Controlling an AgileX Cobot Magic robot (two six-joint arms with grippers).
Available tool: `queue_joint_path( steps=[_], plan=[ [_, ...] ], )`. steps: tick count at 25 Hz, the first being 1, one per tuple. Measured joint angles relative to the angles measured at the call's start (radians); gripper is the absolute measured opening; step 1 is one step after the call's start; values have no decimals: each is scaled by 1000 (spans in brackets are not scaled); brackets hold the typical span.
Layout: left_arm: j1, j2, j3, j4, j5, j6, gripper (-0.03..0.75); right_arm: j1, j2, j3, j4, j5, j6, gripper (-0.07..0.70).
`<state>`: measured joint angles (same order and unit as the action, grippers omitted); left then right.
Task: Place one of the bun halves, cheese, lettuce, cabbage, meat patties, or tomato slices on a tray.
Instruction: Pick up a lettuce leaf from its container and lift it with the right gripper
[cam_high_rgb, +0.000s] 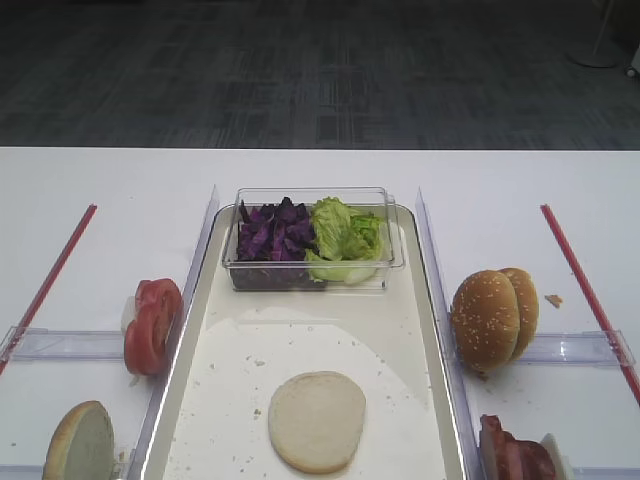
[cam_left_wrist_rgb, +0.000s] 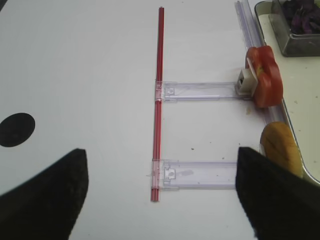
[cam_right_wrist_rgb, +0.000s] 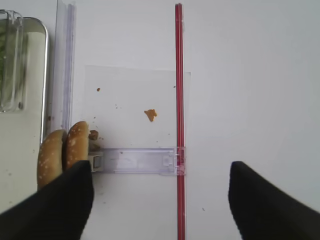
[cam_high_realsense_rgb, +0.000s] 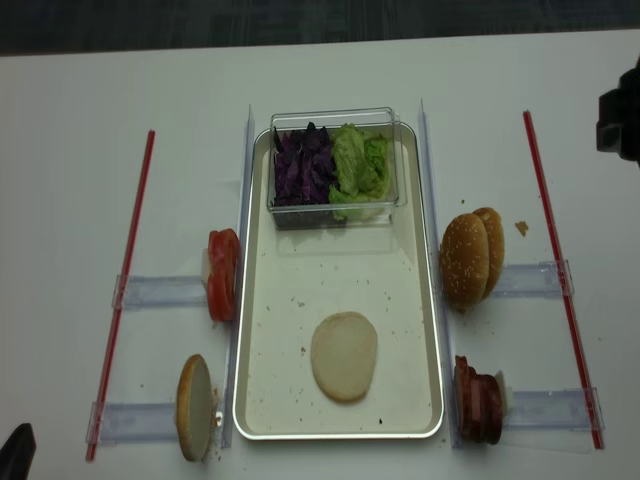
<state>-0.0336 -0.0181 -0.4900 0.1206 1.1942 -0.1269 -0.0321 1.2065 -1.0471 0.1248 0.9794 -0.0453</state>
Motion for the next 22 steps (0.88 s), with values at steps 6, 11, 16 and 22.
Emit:
queue_joint_path(
  steps=[6, 11, 16, 22],
  plan=[
    [0, 0, 0, 0, 0, 0, 554, 0, 234, -144, -26, 54, 0, 577],
    [0, 0, 0, 0, 0, 0, 554, 0, 416, -253, -31, 94, 0, 577],
    [0, 0, 0, 0, 0, 0, 554, 0, 560, -344, -41, 96, -4, 577],
    [0, 0, 0, 0, 0, 0, 554, 0, 681, -424, -42, 109, -11, 577]
  ],
)
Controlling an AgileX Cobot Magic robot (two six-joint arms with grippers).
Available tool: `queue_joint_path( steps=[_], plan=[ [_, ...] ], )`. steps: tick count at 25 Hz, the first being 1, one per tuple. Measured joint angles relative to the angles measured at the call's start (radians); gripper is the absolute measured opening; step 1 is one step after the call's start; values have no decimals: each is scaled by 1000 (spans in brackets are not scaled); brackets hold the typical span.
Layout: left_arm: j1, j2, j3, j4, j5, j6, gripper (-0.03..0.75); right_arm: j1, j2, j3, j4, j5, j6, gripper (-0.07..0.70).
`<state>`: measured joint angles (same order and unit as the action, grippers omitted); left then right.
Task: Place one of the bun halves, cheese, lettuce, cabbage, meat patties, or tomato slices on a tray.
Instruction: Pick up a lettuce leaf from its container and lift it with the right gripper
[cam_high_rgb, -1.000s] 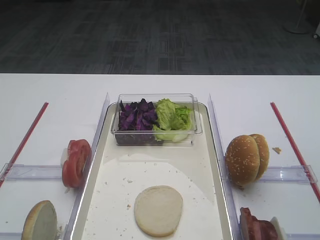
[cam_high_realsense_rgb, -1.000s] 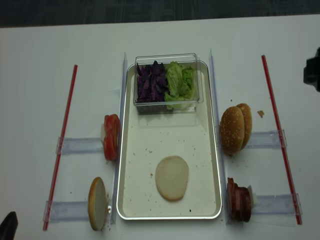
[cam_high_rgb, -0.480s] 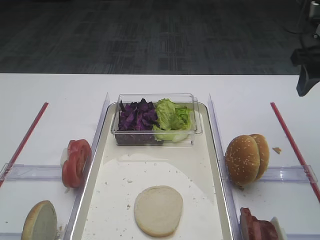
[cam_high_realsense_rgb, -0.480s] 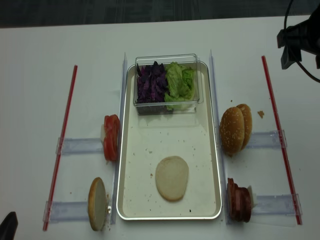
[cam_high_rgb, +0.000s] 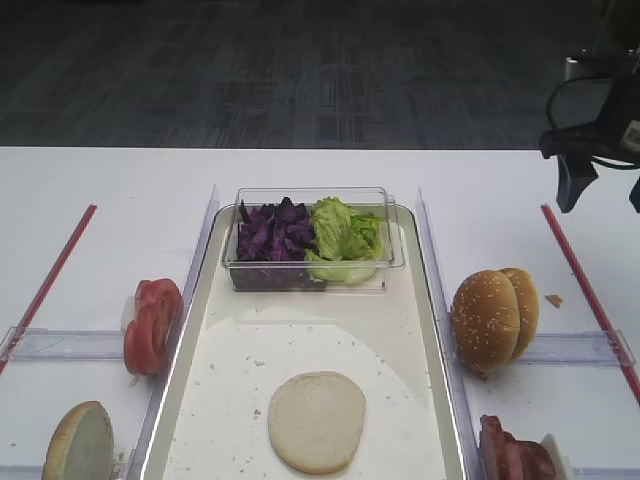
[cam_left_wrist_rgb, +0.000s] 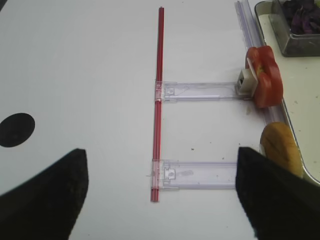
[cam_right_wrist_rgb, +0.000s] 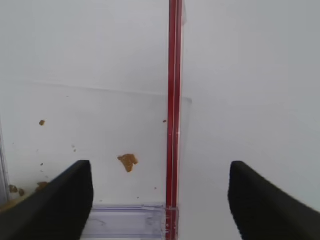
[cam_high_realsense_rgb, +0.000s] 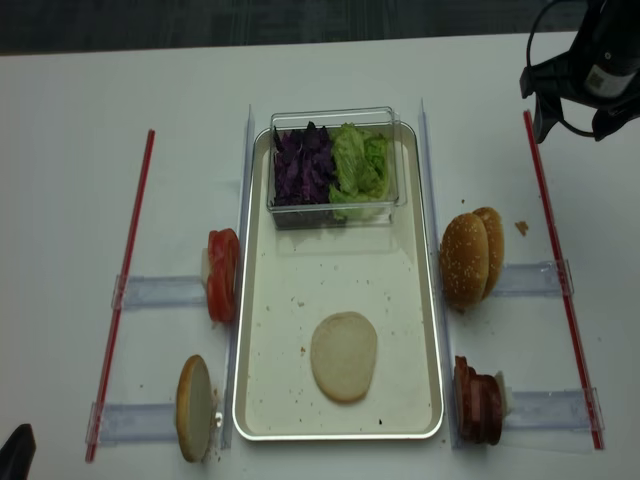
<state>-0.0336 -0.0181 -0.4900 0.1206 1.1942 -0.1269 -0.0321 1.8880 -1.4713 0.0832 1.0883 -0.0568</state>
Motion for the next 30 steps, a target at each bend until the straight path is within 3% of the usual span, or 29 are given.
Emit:
queue_joint_path(
  steps=[8, 13, 30],
  plan=[
    [0, 0, 0, 0, 0, 0, 554, 0, 34, -59, 1, 33, 9, 577],
    [0, 0, 0, 0, 0, 0, 554, 19, 34, -99, 35, 55, 25, 526],
    [0, 0, 0, 0, 0, 0, 554, 361, 148, -254, 67, 53, 219, 514]
  ],
)
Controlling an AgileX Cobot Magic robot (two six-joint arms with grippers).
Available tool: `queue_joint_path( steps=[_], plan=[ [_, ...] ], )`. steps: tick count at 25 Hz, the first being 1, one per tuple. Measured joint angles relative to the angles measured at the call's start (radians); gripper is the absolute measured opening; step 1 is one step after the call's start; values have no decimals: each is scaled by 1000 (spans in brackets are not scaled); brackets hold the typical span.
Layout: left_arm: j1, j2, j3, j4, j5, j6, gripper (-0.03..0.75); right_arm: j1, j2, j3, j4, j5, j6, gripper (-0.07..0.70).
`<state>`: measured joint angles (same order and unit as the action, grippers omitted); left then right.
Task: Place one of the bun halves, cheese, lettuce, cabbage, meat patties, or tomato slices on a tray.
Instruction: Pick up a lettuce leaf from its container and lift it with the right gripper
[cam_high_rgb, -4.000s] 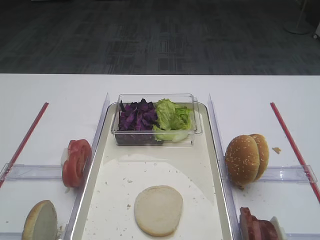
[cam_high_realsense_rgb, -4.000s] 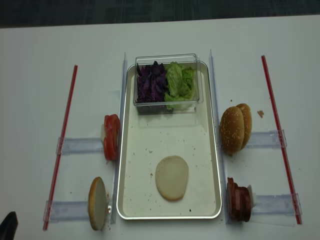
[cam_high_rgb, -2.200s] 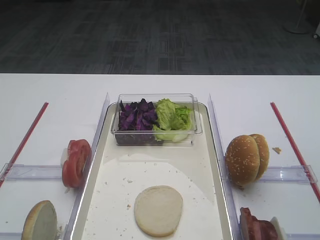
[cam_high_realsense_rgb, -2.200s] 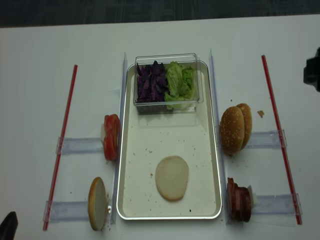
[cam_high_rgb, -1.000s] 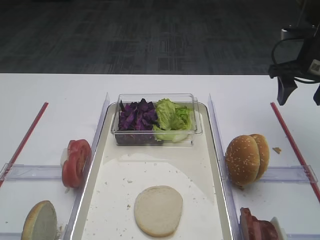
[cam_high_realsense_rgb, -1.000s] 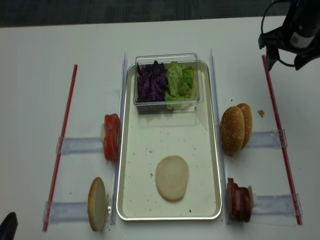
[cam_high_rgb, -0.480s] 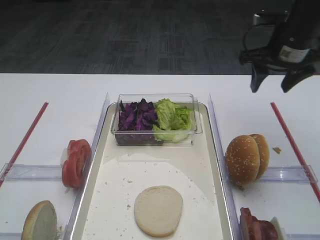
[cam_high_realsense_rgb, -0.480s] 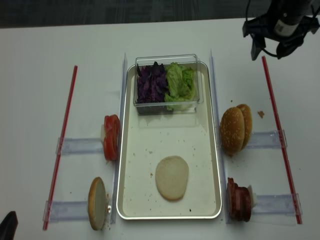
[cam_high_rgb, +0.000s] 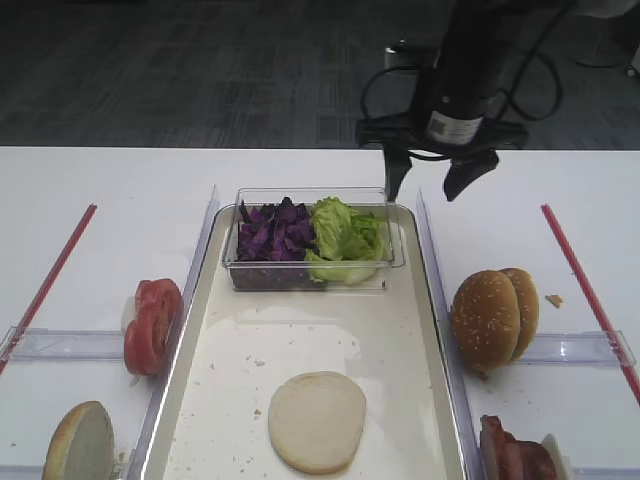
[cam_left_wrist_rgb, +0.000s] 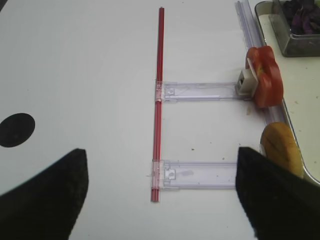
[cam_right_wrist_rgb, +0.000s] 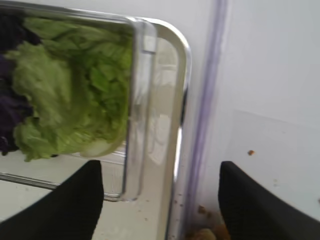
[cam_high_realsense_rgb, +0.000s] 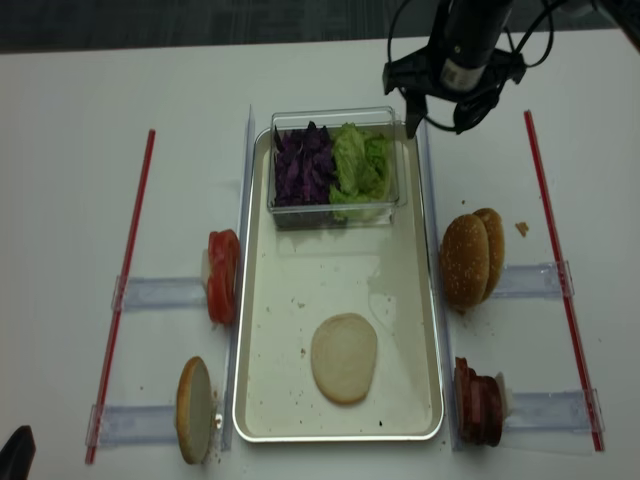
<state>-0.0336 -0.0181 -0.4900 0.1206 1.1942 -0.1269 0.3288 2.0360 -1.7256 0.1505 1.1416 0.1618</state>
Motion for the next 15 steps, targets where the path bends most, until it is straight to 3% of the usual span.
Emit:
queue_joint_path(
  steps=[6, 15],
  plan=[
    [0, 0, 0, 0, 0, 0, 554, 84, 57, -95, 5, 19, 49, 514],
    [0, 0, 0, 0, -2, 0, 554, 140, 143, -181, 21, 34, 72, 514]
  ],
)
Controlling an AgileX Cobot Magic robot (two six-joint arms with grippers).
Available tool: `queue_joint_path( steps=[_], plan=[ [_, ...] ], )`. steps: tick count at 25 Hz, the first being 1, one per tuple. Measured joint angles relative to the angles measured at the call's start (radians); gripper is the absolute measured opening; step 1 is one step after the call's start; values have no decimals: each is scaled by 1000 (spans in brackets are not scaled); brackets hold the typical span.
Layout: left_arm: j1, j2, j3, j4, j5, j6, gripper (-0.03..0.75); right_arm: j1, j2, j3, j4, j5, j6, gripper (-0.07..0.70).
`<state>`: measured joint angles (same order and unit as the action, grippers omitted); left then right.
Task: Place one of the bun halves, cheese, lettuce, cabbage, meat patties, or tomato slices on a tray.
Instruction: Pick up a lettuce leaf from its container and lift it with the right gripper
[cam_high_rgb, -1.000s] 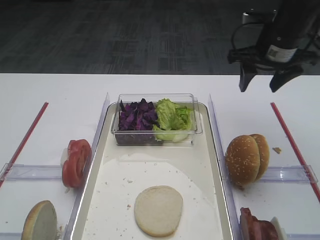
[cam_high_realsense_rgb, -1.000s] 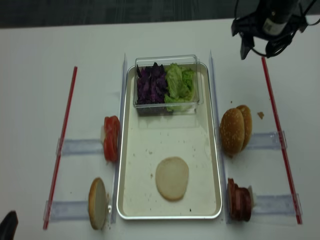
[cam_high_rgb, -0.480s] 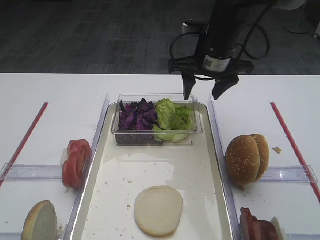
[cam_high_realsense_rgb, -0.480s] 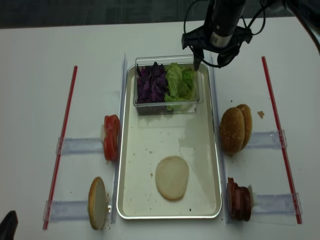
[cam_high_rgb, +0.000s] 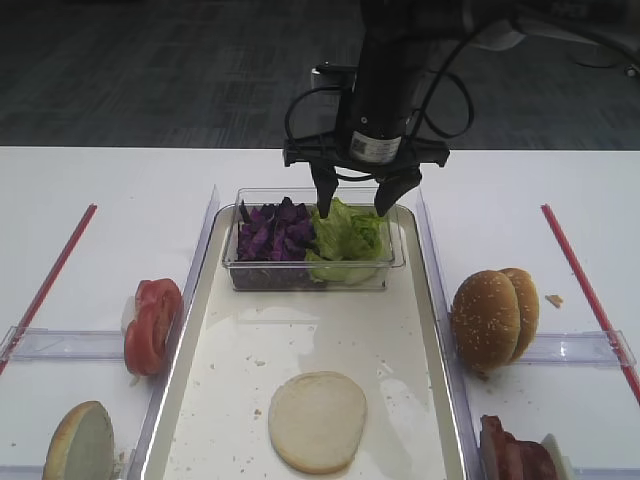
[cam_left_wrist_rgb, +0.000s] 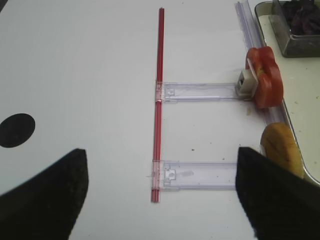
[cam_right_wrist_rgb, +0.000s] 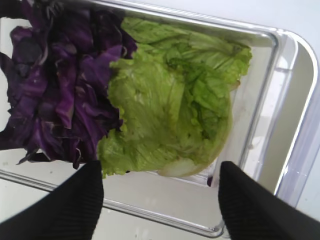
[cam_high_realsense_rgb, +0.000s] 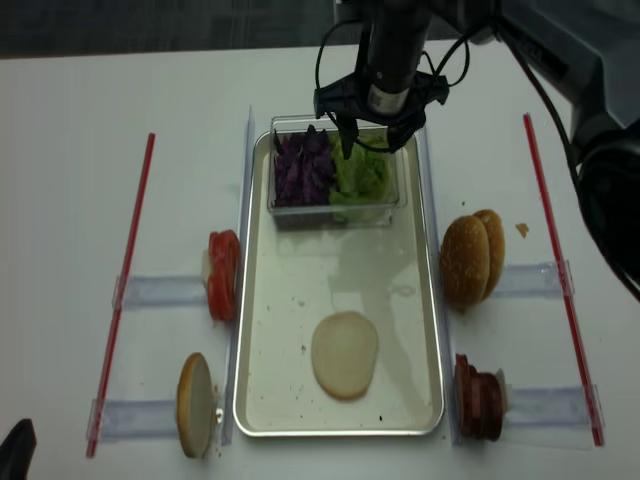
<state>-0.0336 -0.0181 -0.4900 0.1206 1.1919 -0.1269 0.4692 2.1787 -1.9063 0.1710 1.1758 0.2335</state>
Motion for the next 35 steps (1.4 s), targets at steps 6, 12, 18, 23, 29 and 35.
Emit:
queue_joint_path(
  steps=[6, 12, 18, 23, 29, 35],
  plan=[
    [0, 0, 0, 0, 0, 0, 554, 4, 46, -23, 5, -3, 4, 514],
    [0, 0, 0, 0, 0, 0, 554, 4, 94, -51, 12, -26, 4, 512],
    [0, 0, 0, 0, 0, 0, 554, 4, 139, -93, 10, -30, -3, 510],
    [0, 0, 0, 0, 0, 0, 554, 4, 156, -98, -8, -34, -10, 452],
    [0, 0, 0, 0, 0, 0, 554, 4, 156, -101, -27, -34, -13, 361],
    [0, 0, 0, 0, 0, 0, 554, 4, 156, -101, -31, -34, -17, 287]
  ],
)
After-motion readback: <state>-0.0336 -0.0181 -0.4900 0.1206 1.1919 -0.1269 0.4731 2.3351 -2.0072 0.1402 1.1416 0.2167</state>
